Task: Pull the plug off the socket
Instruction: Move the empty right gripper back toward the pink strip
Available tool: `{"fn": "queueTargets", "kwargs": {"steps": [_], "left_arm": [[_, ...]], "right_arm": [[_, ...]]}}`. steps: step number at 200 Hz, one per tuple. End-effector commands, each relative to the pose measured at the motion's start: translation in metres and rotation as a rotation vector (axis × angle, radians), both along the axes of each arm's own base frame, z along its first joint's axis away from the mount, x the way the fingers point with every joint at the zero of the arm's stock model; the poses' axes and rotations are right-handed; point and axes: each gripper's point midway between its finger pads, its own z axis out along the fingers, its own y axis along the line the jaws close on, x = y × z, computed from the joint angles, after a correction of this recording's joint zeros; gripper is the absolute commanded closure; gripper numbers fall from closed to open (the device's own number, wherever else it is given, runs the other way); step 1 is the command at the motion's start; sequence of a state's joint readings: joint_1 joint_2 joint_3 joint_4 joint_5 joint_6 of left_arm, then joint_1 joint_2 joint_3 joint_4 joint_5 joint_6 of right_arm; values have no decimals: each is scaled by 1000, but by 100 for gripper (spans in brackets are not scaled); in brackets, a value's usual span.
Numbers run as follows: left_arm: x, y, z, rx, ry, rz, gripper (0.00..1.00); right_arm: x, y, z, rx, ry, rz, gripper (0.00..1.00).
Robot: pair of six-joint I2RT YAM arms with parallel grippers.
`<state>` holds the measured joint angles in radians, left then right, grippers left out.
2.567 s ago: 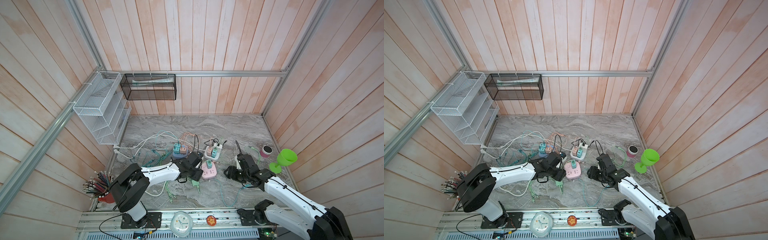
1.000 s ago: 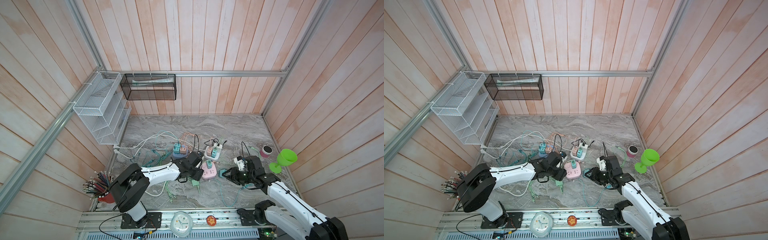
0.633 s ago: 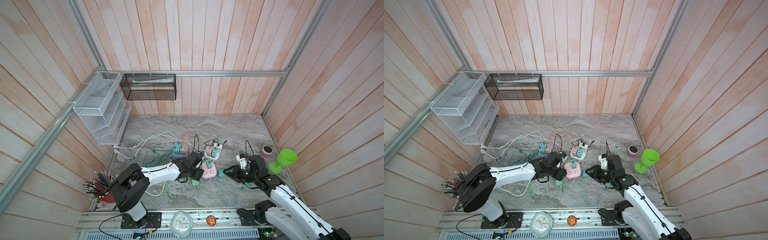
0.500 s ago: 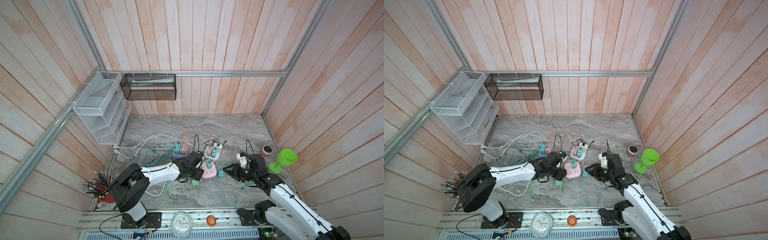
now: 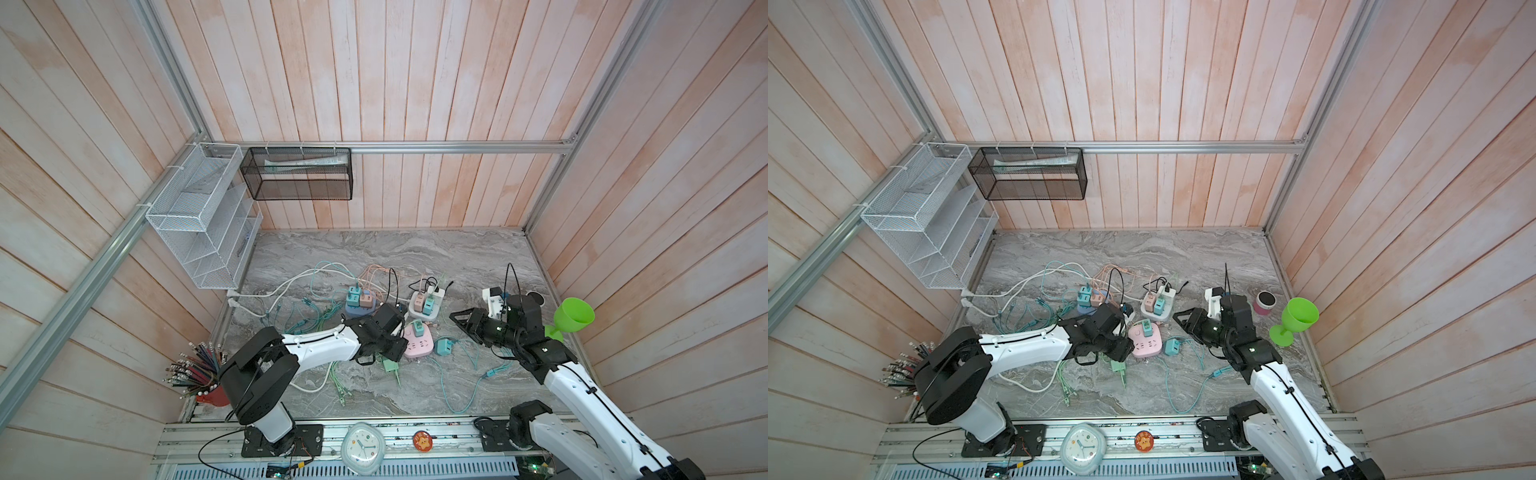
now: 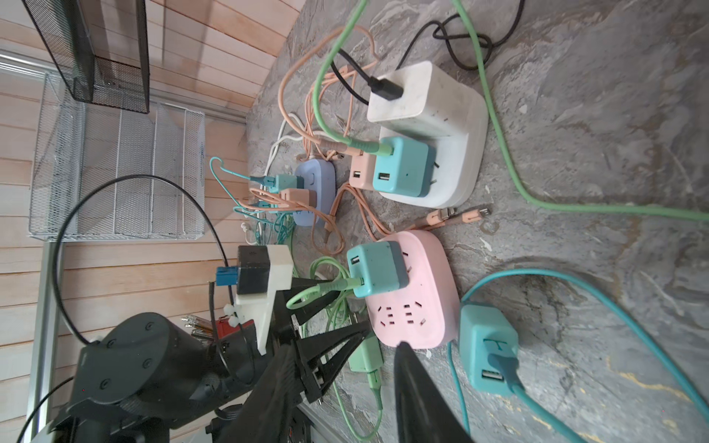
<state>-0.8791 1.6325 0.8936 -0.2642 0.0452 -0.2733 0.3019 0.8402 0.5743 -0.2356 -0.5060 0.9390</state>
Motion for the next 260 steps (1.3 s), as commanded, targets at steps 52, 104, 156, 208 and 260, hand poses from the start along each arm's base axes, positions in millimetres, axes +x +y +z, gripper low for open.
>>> {"fn": "queueTargets", "kwargs": {"steps": [52, 104, 156, 208, 260], "left_arm": [[10, -10, 12, -32, -29, 9, 31], [12, -9, 11, -25, -28, 16, 31], [18, -3, 9, -19, -14, 44, 31], [20, -4, 11, -30, -5, 45, 31], [18, -7, 4, -27, 27, 43, 31]], "right_arm": [[13, 36, -3, -271, -135, 97, 66], [11, 44, -44, -547, -149, 129, 72], [6, 61, -68, -700, -201, 173, 72], [-2, 71, -82, -712, -234, 202, 69], [4, 81, -90, -757, -265, 202, 63]]}}
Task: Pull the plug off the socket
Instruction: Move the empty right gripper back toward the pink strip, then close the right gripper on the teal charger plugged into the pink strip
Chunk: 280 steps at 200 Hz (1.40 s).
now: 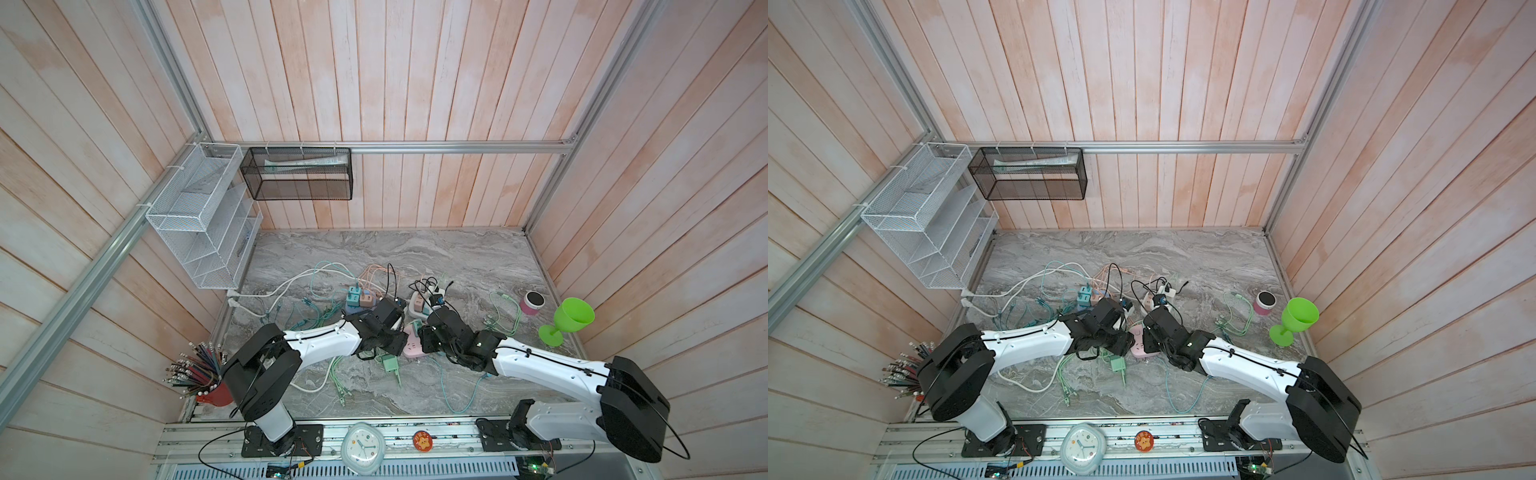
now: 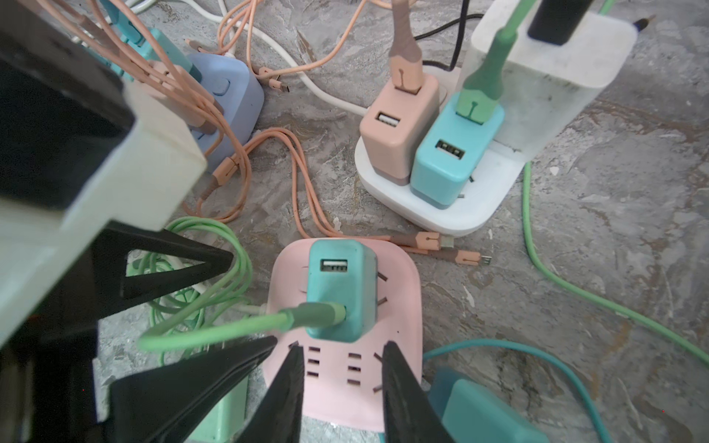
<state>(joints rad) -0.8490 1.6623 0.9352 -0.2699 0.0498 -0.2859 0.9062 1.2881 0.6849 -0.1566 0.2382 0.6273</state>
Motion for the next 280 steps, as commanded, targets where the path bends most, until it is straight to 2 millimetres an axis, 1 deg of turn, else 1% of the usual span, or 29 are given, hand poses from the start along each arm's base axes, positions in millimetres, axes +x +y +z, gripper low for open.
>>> {"fn": "queueTargets", "kwargs": {"steps": [1, 20, 37, 73, 90, 104, 129, 145, 163, 186, 240, 258, 280], "left_arm": [[2, -6, 2, -17, 22, 4, 31], [1, -7, 1, -13, 34, -1, 31], [0, -6, -1, -6, 39, -1, 31], [-3, -11, -11, -7, 81, -22, 31], [-5, -10, -16, 5, 96, -22, 32], [-7, -10, -15, -6, 96, -22, 32], [-8, -10, -14, -12, 100, -20, 31], [-10, -8, -20, 0, 113, -20, 32], [-11, -6, -25, 10, 123, -14, 32], [-12, -6, -26, 4, 130, -9, 33], [-15, -6, -32, 14, 160, -12, 33], [-15, -6, -32, 10, 162, -12, 33], [-15, 1, -32, 0, 165, 4, 34]], "right_arm": [[7, 0, -8, -48, -31, -12, 62], [8, 3, -15, -61, -26, 1, 58], [11, 6, -17, -67, -33, -2, 53], [20, 10, -13, -67, -86, -16, 53], [22, 11, -16, -81, -95, -14, 54], [23, 11, -19, -88, -104, -13, 55], [24, 12, -24, -94, -99, -11, 64], [23, 9, -27, -111, -93, -17, 70], [22, 8, -28, -113, -95, -17, 73], [21, 9, -28, -112, -101, -14, 78], [19, 19, -15, -156, -164, 8, 85], [19, 16, -18, -173, -156, -7, 87], [19, 9, -20, -194, -146, -38, 91]]}}
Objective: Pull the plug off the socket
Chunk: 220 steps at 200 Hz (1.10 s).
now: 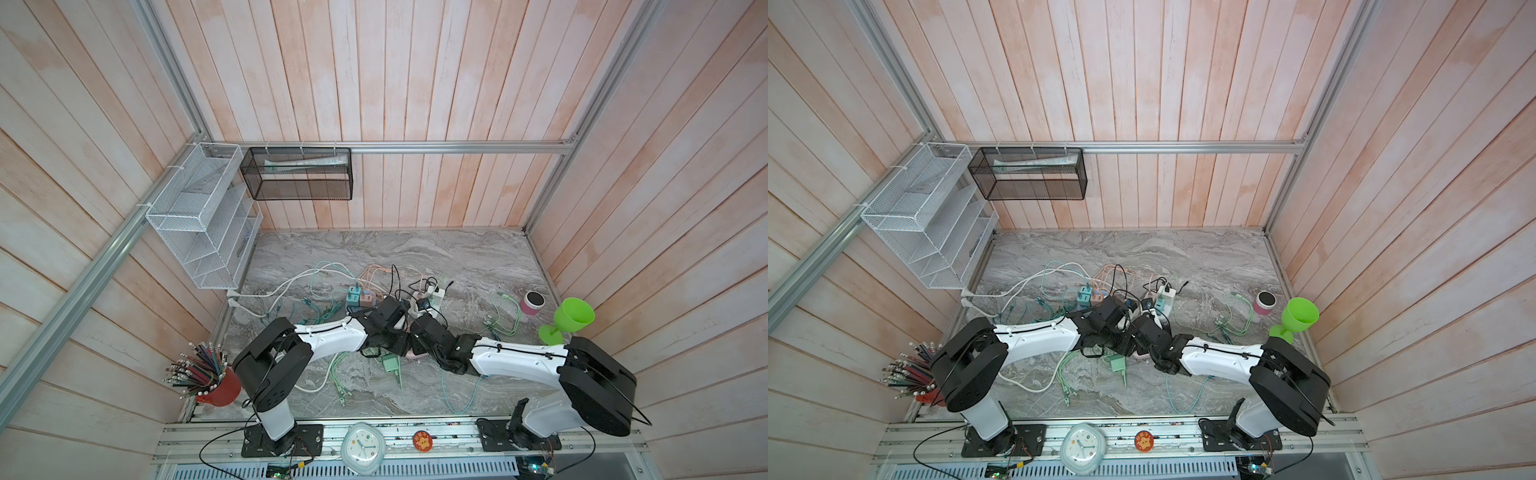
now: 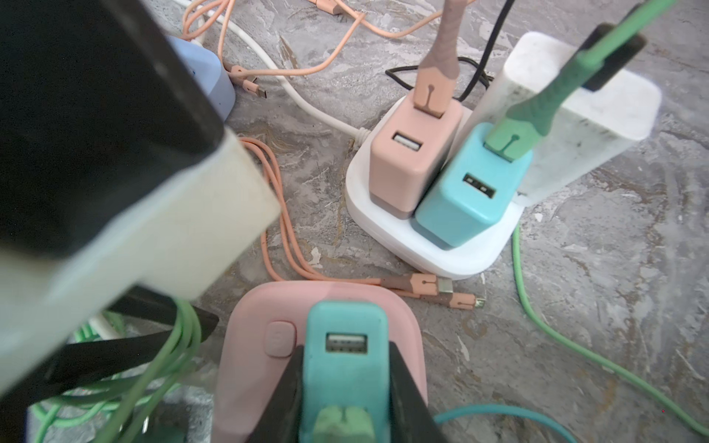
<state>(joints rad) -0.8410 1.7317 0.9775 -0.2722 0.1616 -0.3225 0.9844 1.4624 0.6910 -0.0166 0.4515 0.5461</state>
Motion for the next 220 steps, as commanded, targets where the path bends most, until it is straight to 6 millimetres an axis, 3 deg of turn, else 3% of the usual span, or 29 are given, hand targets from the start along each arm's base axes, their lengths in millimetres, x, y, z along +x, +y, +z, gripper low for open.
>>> {"fn": "queueTargets", "kwargs": {"steps": [1, 32, 69, 113, 188, 220], "left_arm": [[-8, 18, -21, 51, 57, 22, 34], [-3, 33, -19, 43, 57, 56, 34], [2, 36, -9, 18, 36, 58, 38], [-2, 37, -28, 52, 77, 45, 48], [-7, 43, -44, 88, 104, 51, 48], [-9, 41, -45, 70, 117, 55, 48]], "right_arm": [[3, -2, 4, -24, -9, -32, 91], [-2, 1, -1, -5, 4, -3, 94], [-3, 2, -6, 0, 27, 1, 99], [0, 3, -5, 31, 46, -2, 99], [12, 24, 14, 80, 34, 25, 99], [12, 27, 4, 16, 52, 25, 100]]}}
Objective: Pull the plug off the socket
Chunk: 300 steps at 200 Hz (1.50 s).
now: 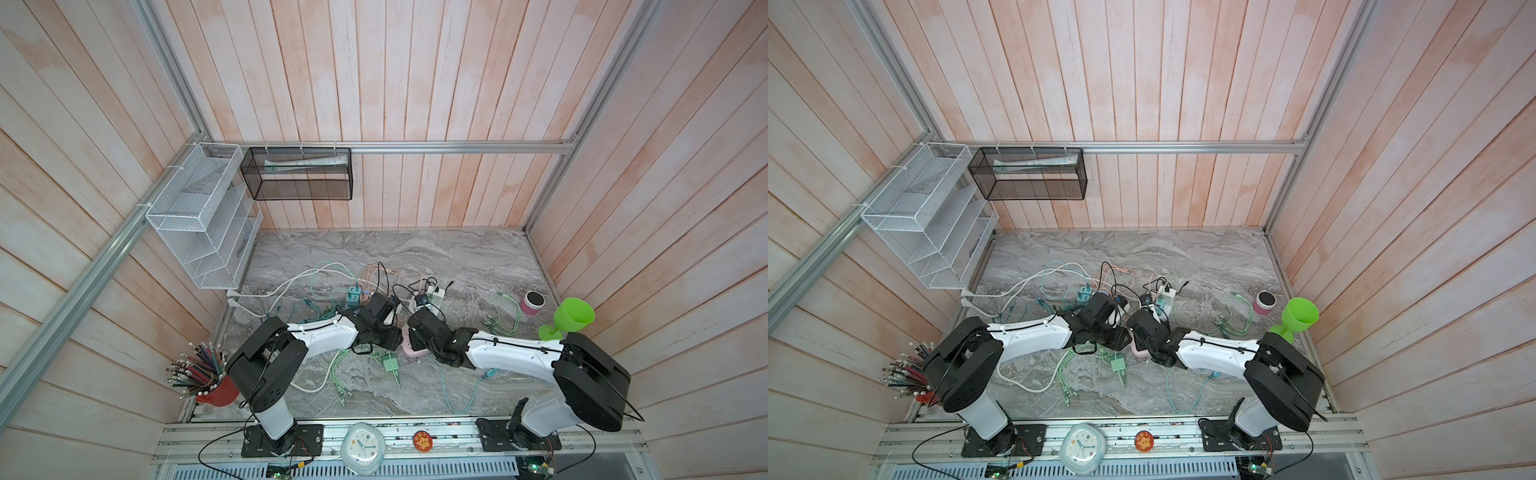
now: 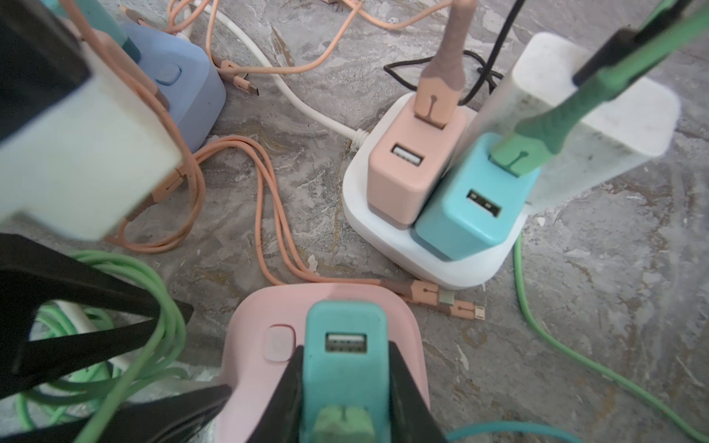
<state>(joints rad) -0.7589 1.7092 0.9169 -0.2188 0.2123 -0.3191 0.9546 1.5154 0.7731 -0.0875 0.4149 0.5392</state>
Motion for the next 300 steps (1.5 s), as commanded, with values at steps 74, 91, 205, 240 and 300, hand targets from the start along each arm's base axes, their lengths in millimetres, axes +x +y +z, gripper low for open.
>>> {"fn": "queueTargets", "kwargs": {"steps": [74, 91, 205, 240, 300], "left_arm": [[-21, 11, -44, 75, 122, -2, 48], [-21, 12, -45, 79, 122, 0, 48], [-20, 18, -51, 118, 116, 5, 48], [-21, 12, -47, 88, 117, -2, 48], [-25, 13, -54, 86, 141, -5, 48]], "right_arm": [[-16, 42, -19, -26, 50, 76, 100], [-16, 46, -20, -16, 58, 82, 100], [-9, 22, -2, 111, 101, 25, 100], [-13, 41, -13, 45, 119, 70, 100], [-18, 53, -20, 81, 145, 62, 100]]}}
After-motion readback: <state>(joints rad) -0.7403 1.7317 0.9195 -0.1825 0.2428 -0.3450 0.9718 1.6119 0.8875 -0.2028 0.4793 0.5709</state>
